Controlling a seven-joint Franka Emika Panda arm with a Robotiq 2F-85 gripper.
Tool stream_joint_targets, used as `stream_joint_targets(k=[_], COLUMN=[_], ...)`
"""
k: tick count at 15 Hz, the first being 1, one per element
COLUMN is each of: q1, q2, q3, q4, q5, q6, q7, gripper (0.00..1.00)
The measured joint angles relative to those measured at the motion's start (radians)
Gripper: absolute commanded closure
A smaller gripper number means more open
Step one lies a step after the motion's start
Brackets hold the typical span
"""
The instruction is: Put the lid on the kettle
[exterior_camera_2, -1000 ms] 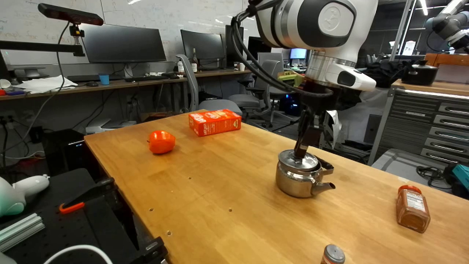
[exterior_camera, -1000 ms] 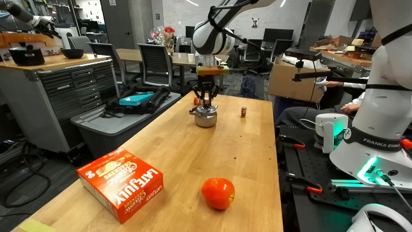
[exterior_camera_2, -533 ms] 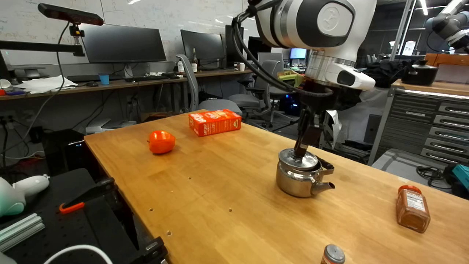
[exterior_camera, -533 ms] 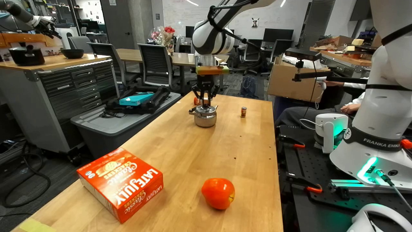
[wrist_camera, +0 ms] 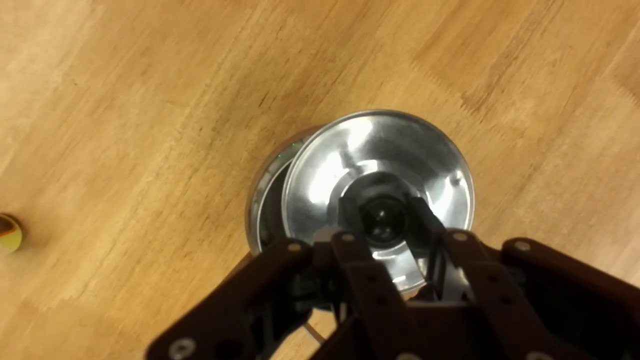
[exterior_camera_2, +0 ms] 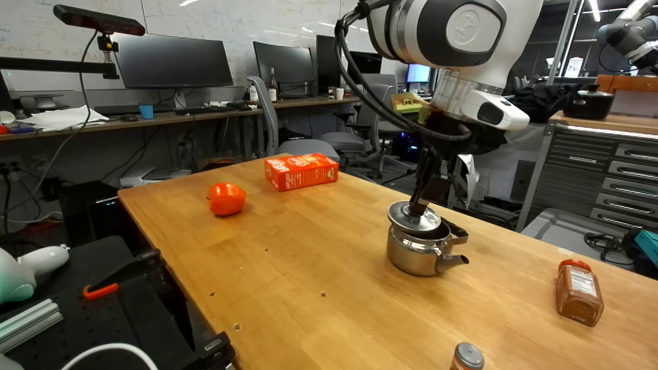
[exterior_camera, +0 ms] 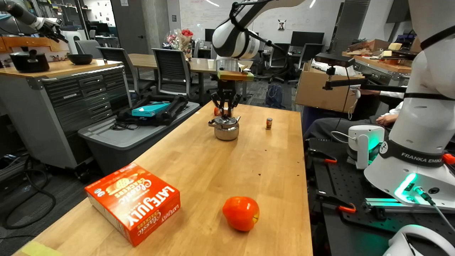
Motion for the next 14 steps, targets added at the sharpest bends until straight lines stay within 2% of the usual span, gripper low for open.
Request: stream_joint_targets(k=[14], q1=[-0.040], q2=[0.000], q3=[0.000], q4=[0.000], q5=[0.044], q6=[-0.001], q7=[-0.013], gripper=[0.93])
